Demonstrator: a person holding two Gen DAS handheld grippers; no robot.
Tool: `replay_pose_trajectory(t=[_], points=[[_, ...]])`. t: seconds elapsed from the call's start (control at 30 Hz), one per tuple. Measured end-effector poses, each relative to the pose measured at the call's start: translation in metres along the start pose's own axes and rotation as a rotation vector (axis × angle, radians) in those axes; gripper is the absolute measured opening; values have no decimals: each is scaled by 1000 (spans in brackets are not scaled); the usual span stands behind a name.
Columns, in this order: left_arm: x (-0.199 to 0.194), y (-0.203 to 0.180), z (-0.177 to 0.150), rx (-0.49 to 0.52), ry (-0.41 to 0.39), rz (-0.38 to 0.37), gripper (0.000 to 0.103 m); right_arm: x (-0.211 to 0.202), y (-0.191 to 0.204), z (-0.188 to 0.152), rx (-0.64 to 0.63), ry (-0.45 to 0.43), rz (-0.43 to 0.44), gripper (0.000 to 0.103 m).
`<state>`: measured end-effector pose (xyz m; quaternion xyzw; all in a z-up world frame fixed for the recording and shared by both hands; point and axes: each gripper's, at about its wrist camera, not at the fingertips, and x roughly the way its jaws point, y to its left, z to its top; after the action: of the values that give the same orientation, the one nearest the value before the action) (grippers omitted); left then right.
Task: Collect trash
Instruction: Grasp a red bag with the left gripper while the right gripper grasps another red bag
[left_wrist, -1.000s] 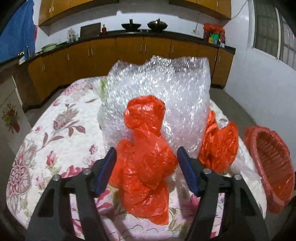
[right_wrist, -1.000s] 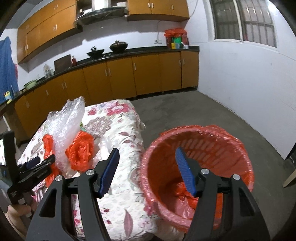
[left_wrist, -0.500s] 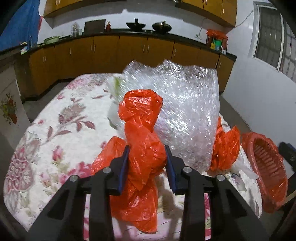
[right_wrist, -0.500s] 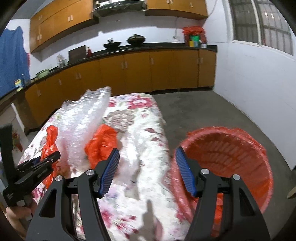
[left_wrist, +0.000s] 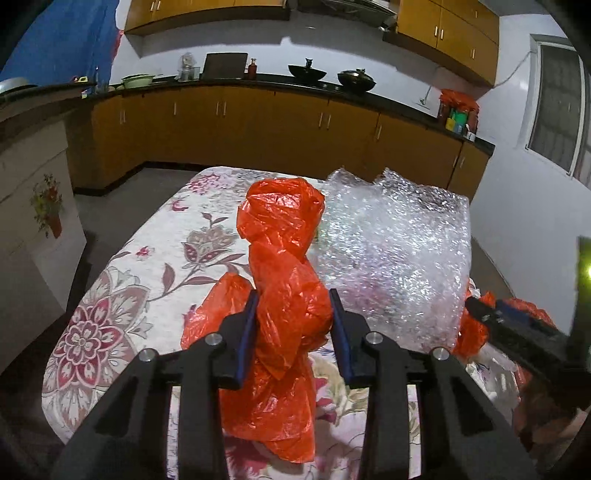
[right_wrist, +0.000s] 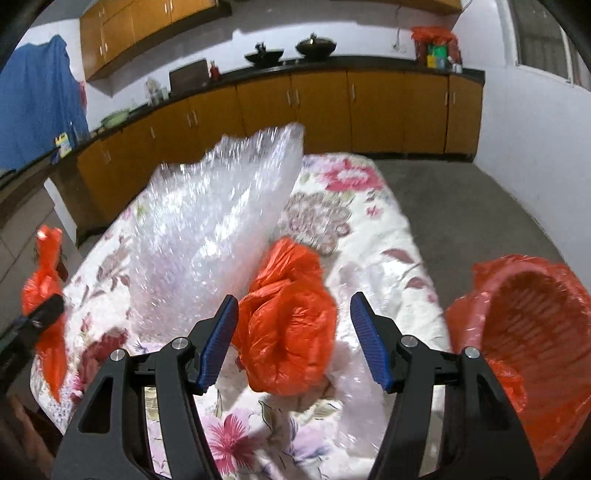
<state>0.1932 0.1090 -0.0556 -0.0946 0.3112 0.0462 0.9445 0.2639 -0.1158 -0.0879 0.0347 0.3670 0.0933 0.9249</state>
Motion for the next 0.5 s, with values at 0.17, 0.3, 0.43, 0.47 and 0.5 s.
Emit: replay_pose_trajectory(t=[0.17, 0.3, 0.43, 0.47, 0.5], points=[[1, 5, -1, -6, 6, 3, 36, 11, 7, -9, -39, 47, 19, 51], [1, 5, -3, -11, 13, -1, 36, 7, 10, -12, -59, 52, 33, 23], [-2, 2, -3, -10, 11, -8, 36, -14, 2, -11, -31, 15, 48, 20], [-2, 2, -3, -10, 10, -10, 36, -17, 0, -11, -25, 7, 47, 19], [-3, 1, -2, -9, 8, -12, 36, -23, -4, -11, -16, -4, 46, 19]])
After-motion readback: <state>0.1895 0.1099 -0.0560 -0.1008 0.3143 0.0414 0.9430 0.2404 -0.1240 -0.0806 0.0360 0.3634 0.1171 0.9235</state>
